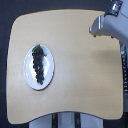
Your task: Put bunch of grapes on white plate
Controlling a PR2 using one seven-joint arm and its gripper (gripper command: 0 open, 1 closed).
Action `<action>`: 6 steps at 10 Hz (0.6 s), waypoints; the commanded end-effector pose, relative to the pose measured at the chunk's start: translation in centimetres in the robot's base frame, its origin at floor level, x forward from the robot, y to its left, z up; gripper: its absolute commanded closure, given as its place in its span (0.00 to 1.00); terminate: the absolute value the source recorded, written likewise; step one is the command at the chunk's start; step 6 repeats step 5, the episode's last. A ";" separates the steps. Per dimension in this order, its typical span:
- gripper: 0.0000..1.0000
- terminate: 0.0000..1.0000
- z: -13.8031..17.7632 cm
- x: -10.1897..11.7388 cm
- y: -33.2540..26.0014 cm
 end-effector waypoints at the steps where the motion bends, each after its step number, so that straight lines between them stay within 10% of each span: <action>1: 0.00 0.00 0.1 -0.5 1.0; 4: 0.00 0.00 -0.1 -0.3 1.4; 5: 0.00 1.00 0.0 -0.2 1.3; 6: 0.00 1.00 0.0 -0.2 1.3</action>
